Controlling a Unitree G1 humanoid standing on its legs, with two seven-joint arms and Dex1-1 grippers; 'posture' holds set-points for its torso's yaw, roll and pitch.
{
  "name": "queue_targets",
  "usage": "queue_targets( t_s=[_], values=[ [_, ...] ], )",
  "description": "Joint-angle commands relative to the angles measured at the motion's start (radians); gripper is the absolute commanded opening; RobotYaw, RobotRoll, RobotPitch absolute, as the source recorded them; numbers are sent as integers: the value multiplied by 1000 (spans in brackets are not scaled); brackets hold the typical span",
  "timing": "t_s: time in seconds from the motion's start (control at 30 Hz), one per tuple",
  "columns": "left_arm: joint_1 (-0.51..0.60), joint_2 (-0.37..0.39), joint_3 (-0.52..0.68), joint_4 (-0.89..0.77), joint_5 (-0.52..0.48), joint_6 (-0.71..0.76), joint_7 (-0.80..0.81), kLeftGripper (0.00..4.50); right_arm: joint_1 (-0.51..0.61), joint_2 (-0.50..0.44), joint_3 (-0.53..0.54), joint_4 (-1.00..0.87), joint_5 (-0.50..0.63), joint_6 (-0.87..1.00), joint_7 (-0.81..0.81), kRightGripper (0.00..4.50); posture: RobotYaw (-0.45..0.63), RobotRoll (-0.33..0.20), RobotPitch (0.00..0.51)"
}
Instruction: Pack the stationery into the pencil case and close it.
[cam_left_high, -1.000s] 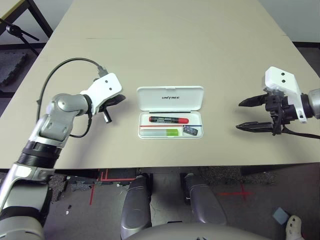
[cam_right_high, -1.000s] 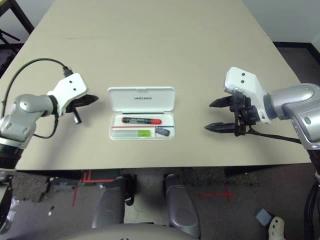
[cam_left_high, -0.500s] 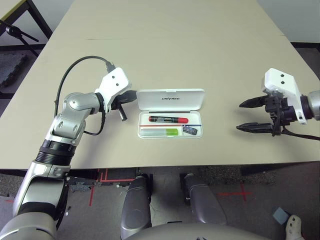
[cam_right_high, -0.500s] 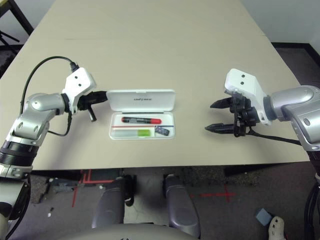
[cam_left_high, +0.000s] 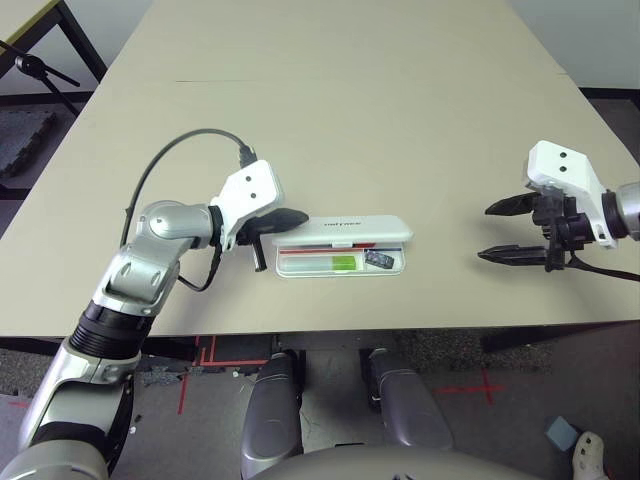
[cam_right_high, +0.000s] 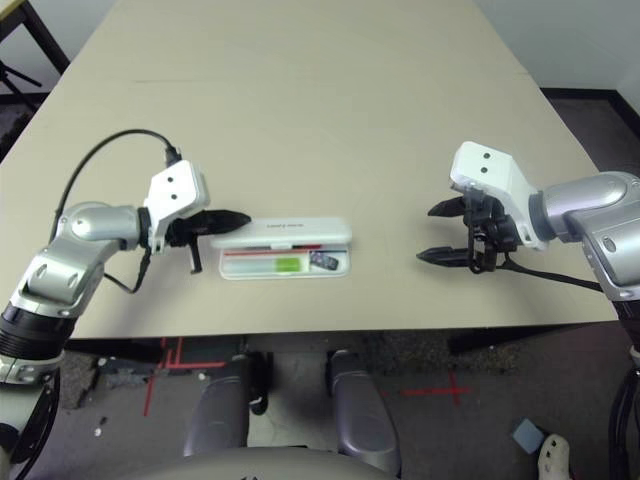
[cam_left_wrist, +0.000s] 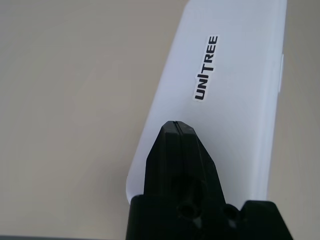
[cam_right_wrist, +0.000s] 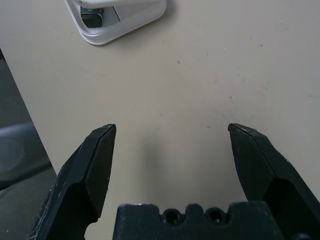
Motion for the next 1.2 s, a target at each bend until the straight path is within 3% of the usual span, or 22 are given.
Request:
queue_targets(
  t_s=[0.03, 0.23, 0.43, 0.67, 0.77, 0.87, 1.1, 1.2],
  values=[
    [12, -21, -63, 14, 39, -8, 3, 23, 5, 0, 12, 8, -15, -12, 2, 4500, -84, 0, 163],
    [17, -22, -145, 62, 115, -36, -9, 23, 5, -1, 15, 21, -31, -23, 3, 4500, -87, 0, 160],
    [23, -22, -176, 60, 119, -13, -38, 23, 12, 3, 19, 29, -48, -32, 1, 4500, -91, 0, 164],
    [21, -50, -129, 70, 98, -35, 2, 23, 10, 28, 8, 44, -52, -51, -21, 4500, -91, 0, 168],
    [17, -93, -34, 77, 27, -44, 41, 637, -8, 76, -9, 79, -63, -94, -73, 4500, -89, 0, 170],
    [19, -129, 78, 90, -80, -15, 55, 1742, -36, 147, -29, 129, -75, -147, -150, 4500, -89, 0, 170],
    [-33, -188, 311, 234, -185, -42, 200, 4485, -92, 331, -120, 288, -89, -247, -401, 4500, -74, 0, 178],
    [-62, -211, 396, 321, -198, -86, 287, 4485, -116, 412, -187, 387, -89, -308, -534, 4500, -66, 0, 180]
  ],
)
